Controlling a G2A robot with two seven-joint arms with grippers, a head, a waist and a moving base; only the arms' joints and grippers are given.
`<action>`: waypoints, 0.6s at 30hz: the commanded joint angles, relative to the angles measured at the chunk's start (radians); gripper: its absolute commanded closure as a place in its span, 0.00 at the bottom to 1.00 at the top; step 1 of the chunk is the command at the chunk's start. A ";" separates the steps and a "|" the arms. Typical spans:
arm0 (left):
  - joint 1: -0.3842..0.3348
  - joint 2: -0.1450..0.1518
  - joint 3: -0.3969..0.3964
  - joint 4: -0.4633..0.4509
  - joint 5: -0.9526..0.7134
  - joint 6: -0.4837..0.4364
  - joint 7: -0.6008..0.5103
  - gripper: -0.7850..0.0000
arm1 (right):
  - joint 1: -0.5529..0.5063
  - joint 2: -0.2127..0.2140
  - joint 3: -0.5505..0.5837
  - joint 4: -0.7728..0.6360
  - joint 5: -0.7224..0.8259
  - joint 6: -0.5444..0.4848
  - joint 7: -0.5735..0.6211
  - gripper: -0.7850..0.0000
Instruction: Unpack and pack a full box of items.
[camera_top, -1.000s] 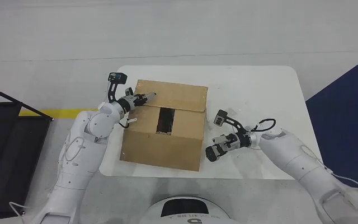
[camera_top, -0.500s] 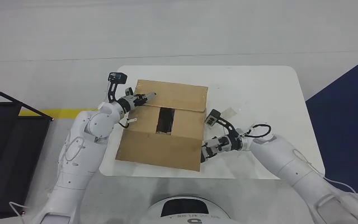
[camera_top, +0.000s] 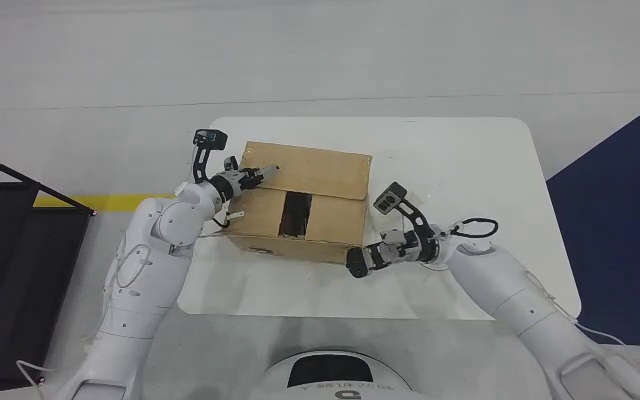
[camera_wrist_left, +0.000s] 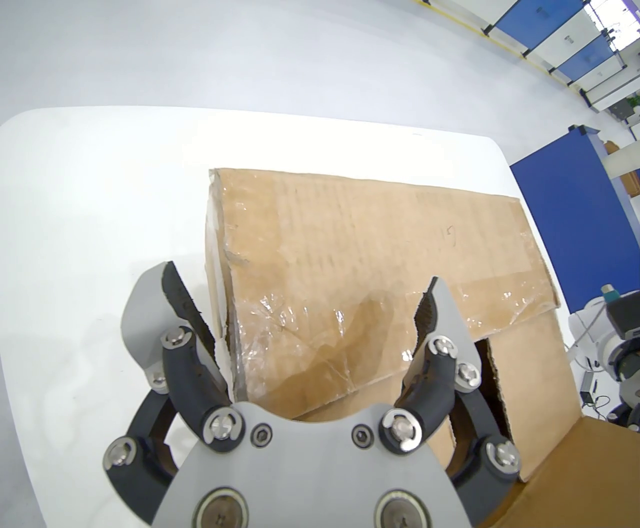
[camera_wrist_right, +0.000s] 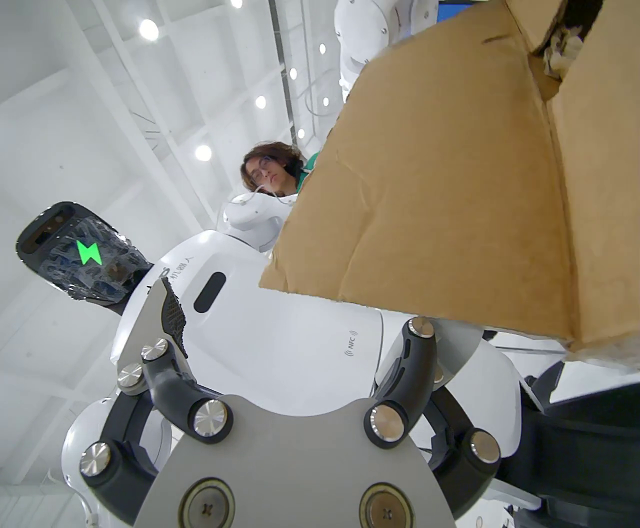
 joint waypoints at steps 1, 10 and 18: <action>0.004 0.002 -0.027 -0.025 -0.037 0.002 0.027 0.00 | 0.000 -0.008 0.014 0.010 0.008 -0.010 -0.010 0.00; 0.031 0.026 -0.182 -0.106 -0.110 -0.027 -0.023 0.00 | 0.021 -0.041 0.050 0.050 -0.018 -0.074 -0.074 0.00; 0.056 0.039 -0.207 -0.028 -0.035 -0.041 -0.022 0.00 | 0.041 -0.061 0.090 0.069 -0.049 -0.134 -0.134 0.00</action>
